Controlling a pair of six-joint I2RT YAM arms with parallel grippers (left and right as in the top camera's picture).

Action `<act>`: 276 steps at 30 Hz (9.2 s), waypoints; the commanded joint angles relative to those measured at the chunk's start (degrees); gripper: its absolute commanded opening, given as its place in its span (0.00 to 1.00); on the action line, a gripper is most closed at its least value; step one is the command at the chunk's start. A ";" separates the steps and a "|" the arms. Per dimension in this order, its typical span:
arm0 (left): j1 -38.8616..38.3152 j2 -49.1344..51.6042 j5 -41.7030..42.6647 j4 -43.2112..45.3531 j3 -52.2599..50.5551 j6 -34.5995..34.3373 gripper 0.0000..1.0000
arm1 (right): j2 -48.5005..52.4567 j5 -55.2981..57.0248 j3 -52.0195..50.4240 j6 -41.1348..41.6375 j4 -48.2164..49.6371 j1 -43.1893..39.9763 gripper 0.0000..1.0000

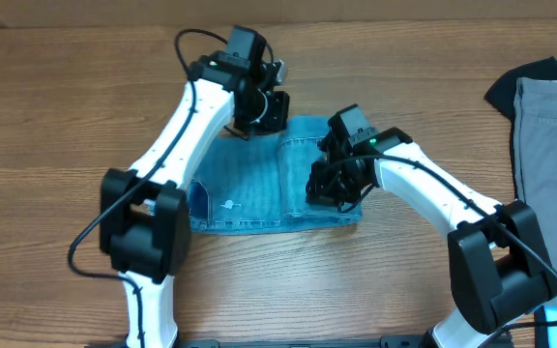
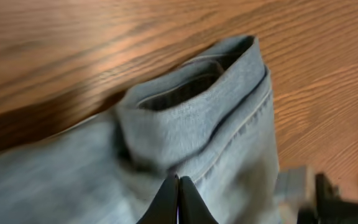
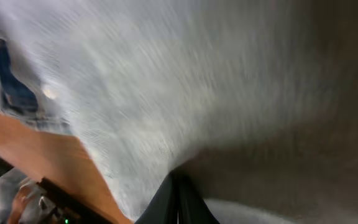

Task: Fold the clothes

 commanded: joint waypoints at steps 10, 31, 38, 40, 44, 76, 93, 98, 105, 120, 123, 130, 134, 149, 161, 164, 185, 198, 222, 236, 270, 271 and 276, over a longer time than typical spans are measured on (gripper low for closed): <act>-0.57 12.59 5.64 4.39 -0.09 -4.79 0.04 | -0.42 2.14 -7.61 5.40 2.97 -0.20 0.04; -0.52 -5.22 5.01 -12.57 1.49 2.80 0.04 | -7.39 11.52 2.10 5.25 -0.70 -4.85 0.13; -4.44 0.52 5.05 -14.27 -0.96 1.77 0.04 | -7.39 10.25 2.10 5.03 -0.04 -9.51 0.13; -4.76 2.71 5.05 -14.32 -0.96 1.01 0.04 | -7.28 10.25 1.99 4.63 0.57 -10.27 0.13; -4.68 6.97 5.03 -15.61 -0.96 0.28 0.04 | -5.66 9.01 1.81 4.61 2.08 -10.40 0.14; -0.33 -5.14 -4.85 -16.31 -0.33 1.44 0.04 | 0.83 2.08 10.62 -2.80 -8.11 -14.47 0.08; -2.10 12.35 3.80 -2.69 -0.35 -3.45 0.05 | 1.31 -0.94 -9.09 -4.61 0.70 -12.55 0.19; 0.76 11.72 5.09 -2.95 -0.09 -4.55 0.04 | 1.22 4.28 -9.25 -2.23 -0.28 -14.56 0.04; 3.52 3.76 0.70 -6.27 0.63 -2.80 0.04 | -2.27 5.40 -3.02 -2.47 -4.37 -16.44 0.04; -4.72 -3.34 -1.05 -15.45 -2.34 -7.52 0.04 | -1.38 1.42 6.64 -0.61 11.65 -16.41 0.28; -5.40 -2.78 -1.05 -14.12 -4.02 -9.57 0.04 | 1.46 1.38 6.64 0.61 14.27 -16.44 0.24; -5.40 -2.45 -0.92 -8.94 -11.23 -11.47 0.04 | 6.23 0.76 6.64 1.92 17.14 -16.41 0.19; -5.88 -2.45 2.03 0.79 -18.23 -14.05 0.06 | 8.61 0.76 6.60 2.12 18.45 -16.41 0.17; -0.61 -2.45 5.11 1.07 -26.21 -18.49 0.11 | 14.67 6.01 7.06 3.39 16.61 -19.34 0.07; 2.82 -5.40 2.49 -9.35 -19.34 -7.58 0.04 | 1.16 5.99 10.64 1.62 7.87 -23.74 0.10; 2.67 -8.04 -1.20 -12.22 -15.23 -5.97 0.04 | -4.48 6.01 10.64 0.07 7.13 -24.37 0.62; 30.01 -15.58 -9.79 -21.79 -10.19 10.21 1.00 | -8.98 25.46 10.51 -0.96 -1.92 -33.33 1.00; 33.57 -15.37 -9.64 -14.03 -18.47 14.67 1.00 | -8.98 25.46 10.51 -0.94 -2.69 -33.29 1.00; 33.57 -4.83 -0.28 -3.13 -26.08 24.02 1.00 | -8.98 25.46 10.51 -0.94 -2.69 -33.29 1.00; 33.03 -3.15 1.92 -2.08 -26.40 25.29 0.86 | -8.98 25.46 10.51 -0.96 -2.69 -33.29 1.00; 31.12 -3.30 -24.17 -23.71 -5.14 4.20 0.04 | -8.98 25.46 10.51 -0.94 -2.69 -33.29 1.00; 30.71 -3.43 -23.41 -25.33 -2.82 4.22 0.04 | -8.98 25.46 10.51 -0.94 -2.69 -33.29 1.00; 26.40 -4.83 -19.67 -30.58 5.51 4.15 0.04 | -8.98 25.46 10.51 -0.94 -2.69 -33.29 1.00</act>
